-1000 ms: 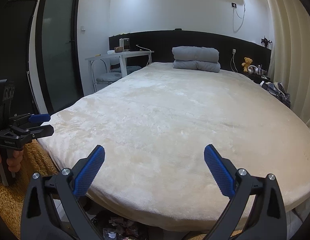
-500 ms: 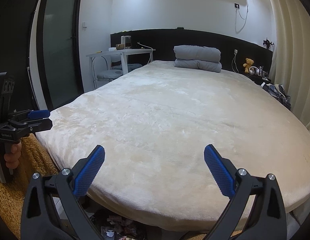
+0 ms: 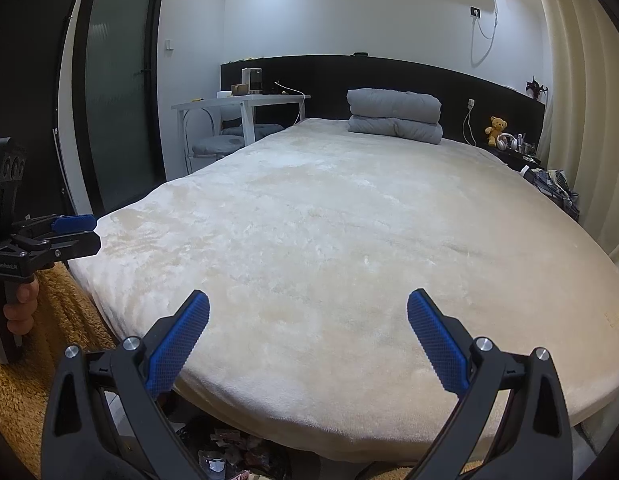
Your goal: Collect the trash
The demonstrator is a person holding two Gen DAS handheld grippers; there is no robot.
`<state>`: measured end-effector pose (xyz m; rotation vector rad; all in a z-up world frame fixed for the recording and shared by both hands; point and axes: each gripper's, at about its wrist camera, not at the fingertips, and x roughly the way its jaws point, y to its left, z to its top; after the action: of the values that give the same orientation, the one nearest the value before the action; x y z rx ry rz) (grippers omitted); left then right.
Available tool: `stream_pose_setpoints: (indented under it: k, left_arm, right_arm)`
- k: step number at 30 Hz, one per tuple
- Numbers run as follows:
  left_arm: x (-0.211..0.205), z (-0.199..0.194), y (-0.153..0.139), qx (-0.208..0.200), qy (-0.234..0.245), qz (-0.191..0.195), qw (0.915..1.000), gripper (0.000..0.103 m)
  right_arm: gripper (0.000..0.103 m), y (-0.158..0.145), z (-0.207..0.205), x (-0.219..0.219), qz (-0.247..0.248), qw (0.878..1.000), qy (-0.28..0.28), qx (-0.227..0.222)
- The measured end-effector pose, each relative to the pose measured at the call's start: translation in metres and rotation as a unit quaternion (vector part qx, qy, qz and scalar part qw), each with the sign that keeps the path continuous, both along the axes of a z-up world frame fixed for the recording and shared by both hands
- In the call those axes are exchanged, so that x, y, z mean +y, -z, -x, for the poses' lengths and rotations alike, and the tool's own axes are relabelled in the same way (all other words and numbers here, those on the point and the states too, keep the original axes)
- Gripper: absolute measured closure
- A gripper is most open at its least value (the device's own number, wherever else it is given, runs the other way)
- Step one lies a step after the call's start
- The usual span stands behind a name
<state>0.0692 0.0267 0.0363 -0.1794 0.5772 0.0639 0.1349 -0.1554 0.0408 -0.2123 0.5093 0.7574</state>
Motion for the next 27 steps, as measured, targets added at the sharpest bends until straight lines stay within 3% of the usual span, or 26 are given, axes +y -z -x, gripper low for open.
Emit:
stream_pose_setpoints:
  k: [27]
  left_arm:
    - [-0.0035, -0.0012, -0.0007, 0.003, 0.003, -0.001, 1.0000, 0.006]
  right_arm:
    - [0.005, 0.0005, 0.0002, 0.0002, 0.002, 1.000, 0.001, 0.002]
